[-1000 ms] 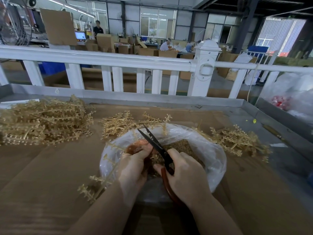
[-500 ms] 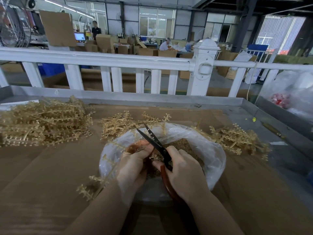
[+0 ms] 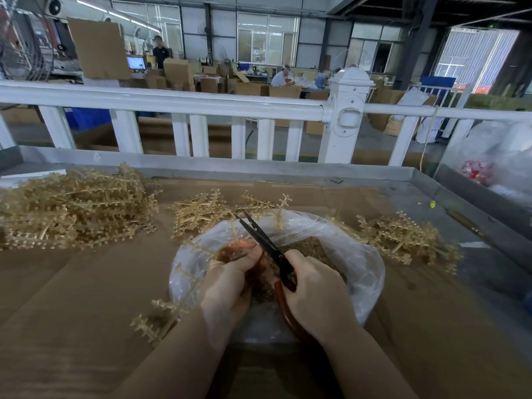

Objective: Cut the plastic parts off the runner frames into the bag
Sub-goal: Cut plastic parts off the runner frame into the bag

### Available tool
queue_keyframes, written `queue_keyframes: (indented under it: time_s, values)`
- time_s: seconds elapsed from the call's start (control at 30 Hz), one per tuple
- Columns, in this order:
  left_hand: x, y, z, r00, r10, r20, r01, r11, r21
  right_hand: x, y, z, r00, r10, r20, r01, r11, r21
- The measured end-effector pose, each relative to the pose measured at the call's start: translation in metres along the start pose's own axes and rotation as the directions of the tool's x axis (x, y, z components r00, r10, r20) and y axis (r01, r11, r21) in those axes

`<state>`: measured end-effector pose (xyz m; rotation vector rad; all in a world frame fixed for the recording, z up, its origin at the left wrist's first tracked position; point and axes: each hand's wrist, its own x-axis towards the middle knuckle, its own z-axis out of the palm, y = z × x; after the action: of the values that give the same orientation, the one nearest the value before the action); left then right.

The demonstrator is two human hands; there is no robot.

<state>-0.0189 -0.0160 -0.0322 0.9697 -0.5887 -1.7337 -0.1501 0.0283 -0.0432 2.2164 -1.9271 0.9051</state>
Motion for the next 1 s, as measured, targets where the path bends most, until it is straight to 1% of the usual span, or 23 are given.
queue_keyframes:
  time_s: [0.23,0.5,0.67,0.77,1.0]
  values:
    - [-0.0017,-0.0009,0.0012,1.0,0.005,-0.005,-0.005,1.0,-0.003,0.0021,0.0004,-0.0029,0.999,0.004,0.051,-0.003,1.0,-0.01]
    - [-0.0034,-0.0008,0.0005,1.0,-0.013,-0.028,0.013,1.0,-0.007,0.0015,0.0013,-0.0024,1.0,-0.009,0.019,0.01,1.0,-0.025]
    - [-0.0034,-0.0019,0.0004,0.999,0.011,-0.032,-0.011,1.0,0.009,-0.0014,0.0012,-0.0016,1.0,-0.006,-0.016,0.006,1.0,-0.012]
    - [-0.0048,-0.0023,0.0027,1.0,0.012,-0.014,-0.012,1.0,0.02,-0.0013,0.0015,-0.0011,1.0,0.005,-0.016,-0.005,1.0,-0.005]
    - [-0.0031,-0.0036,0.0049,0.999,0.029,-0.044,-0.028,0.999,0.034,0.0003,0.0029,-0.0012,1.0,0.003,0.004,-0.003,1.0,0.007]
